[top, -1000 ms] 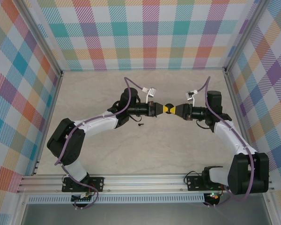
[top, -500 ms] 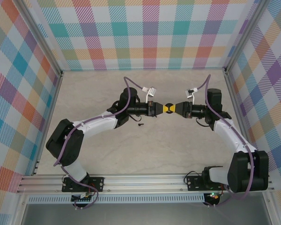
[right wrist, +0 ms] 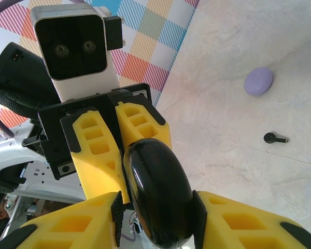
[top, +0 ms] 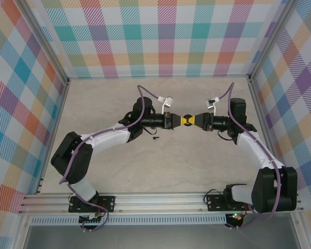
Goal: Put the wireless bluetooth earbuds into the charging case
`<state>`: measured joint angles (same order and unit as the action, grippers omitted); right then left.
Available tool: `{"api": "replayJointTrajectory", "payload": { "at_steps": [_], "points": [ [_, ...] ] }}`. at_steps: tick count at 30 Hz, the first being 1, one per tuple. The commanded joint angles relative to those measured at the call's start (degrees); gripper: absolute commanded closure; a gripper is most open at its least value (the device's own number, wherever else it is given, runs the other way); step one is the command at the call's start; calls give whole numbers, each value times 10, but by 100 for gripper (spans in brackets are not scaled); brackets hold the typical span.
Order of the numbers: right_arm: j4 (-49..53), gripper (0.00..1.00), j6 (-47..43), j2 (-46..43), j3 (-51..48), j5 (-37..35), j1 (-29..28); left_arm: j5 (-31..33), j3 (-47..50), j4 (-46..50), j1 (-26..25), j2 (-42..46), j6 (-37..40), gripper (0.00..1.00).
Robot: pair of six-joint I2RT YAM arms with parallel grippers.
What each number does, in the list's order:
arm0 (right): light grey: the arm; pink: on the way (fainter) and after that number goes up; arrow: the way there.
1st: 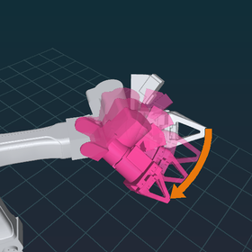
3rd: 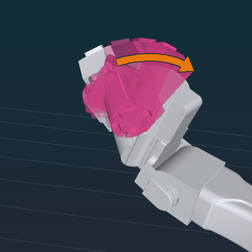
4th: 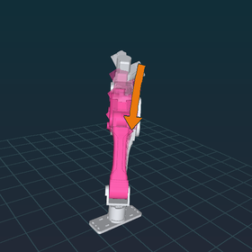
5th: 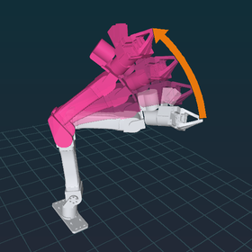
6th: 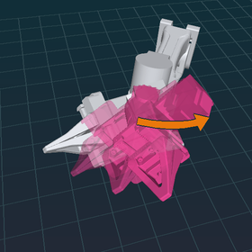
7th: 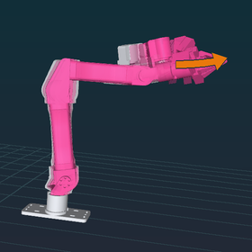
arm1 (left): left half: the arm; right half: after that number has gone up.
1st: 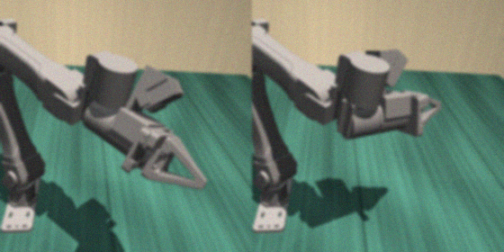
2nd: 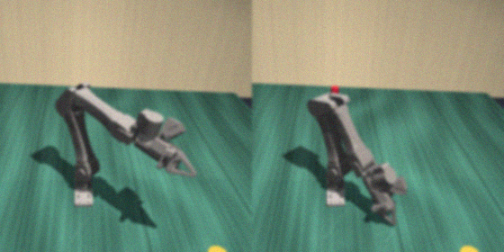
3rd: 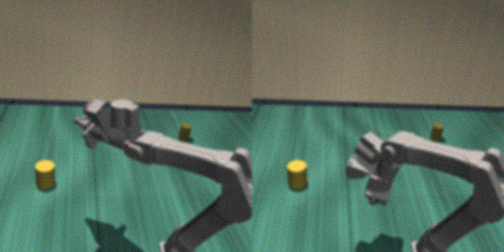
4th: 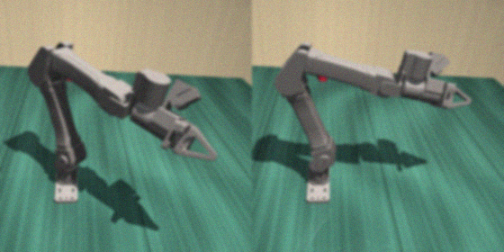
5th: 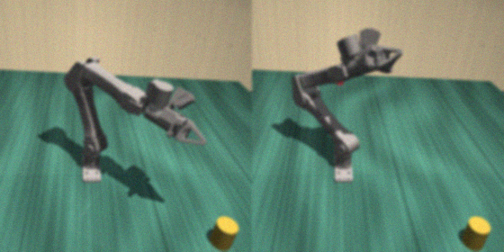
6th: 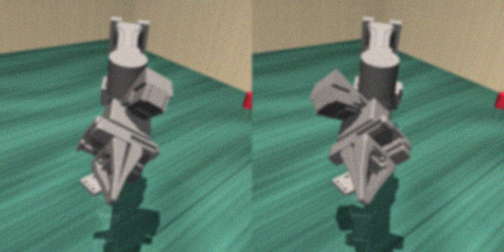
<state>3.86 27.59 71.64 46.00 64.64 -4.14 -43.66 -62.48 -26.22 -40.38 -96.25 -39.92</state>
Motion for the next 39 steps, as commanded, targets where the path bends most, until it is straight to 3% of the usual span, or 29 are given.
{"api": "replayJointTrajectory", "payload": {
  "at_steps": [1,8,13,19,24,31,39],
  "points": [
    [-1,60,-18,-11,21,40,-2,8,-9,-20,-7,8,-6,88],
    [44,78,-45,-11,35,20,-3,15,-12,-11,-7,4,-8,79],
    [109,82,-87,-9,63,1,-2,21,-13,8,-7,6,2,58],
    [184,83,-139,3,94,-10,-2,27,-14,25,-2,16,7,41],
    [235,83,-178,13,118,-9,-2,-15,-28,55,13,24,25,39],
    [282,82,-213,30,153,-4,-3,-83,-80,168,24,37,99,36],
    [322,82,-245,40,184,21,-5,-145,-125,208,30,21,122,37]
  ]
}}
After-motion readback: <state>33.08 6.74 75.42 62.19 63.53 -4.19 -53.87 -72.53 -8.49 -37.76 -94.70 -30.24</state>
